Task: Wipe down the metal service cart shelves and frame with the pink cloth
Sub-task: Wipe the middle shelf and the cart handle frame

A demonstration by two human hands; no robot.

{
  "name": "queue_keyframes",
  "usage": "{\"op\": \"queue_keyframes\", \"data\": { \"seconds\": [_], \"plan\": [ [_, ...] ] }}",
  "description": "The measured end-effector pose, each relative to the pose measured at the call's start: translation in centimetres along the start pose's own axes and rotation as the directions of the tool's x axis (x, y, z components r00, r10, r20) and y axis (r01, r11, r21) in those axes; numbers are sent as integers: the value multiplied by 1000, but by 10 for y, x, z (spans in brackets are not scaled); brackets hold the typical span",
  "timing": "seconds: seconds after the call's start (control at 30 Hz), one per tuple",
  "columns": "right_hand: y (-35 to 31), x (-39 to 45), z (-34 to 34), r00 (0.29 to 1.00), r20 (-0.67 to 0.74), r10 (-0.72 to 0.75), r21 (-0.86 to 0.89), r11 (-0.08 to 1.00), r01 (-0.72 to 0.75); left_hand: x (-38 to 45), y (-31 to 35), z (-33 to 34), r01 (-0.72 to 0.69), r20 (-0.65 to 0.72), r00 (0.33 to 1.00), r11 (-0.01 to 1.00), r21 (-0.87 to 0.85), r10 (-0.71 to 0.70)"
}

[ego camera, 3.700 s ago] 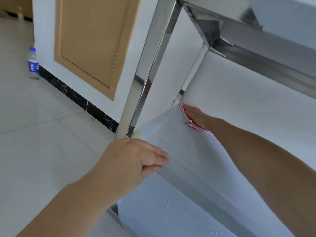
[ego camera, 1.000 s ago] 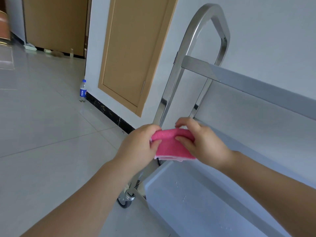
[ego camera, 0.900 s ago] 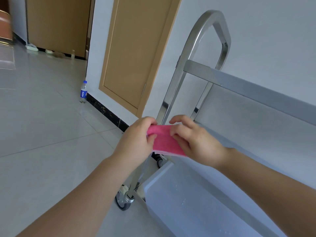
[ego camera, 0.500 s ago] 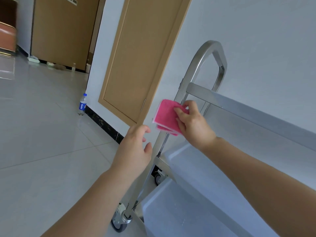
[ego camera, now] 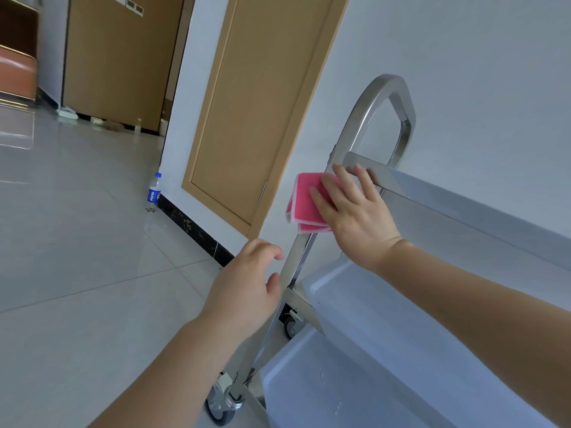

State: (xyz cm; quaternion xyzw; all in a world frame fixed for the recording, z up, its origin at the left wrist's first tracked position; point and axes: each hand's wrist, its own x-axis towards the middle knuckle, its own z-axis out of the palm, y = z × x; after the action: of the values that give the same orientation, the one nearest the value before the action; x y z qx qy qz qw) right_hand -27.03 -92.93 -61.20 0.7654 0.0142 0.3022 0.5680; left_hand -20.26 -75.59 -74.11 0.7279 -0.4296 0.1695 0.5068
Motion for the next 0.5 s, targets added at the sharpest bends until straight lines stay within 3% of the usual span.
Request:
{"op": "queue_keyframes", "data": {
  "seconds": [0.17, 0.33, 0.5],
  "plan": [
    [-9, 8, -4, 986, 155, -69, -88, 993, 84, -2, 1, 0, -16, 32, 999, 999, 31, 15],
    [-8, 11, -3, 976, 202, -79, 79, 995, 64, -7, -3, -1, -102, 115, 989, 988, 115, 89],
    [-4, 9, 2, 978, 199, -69, 178, 984, 33, -14, -17, -2, -72, 171, 984, 990, 125, 50]
  ]
}}
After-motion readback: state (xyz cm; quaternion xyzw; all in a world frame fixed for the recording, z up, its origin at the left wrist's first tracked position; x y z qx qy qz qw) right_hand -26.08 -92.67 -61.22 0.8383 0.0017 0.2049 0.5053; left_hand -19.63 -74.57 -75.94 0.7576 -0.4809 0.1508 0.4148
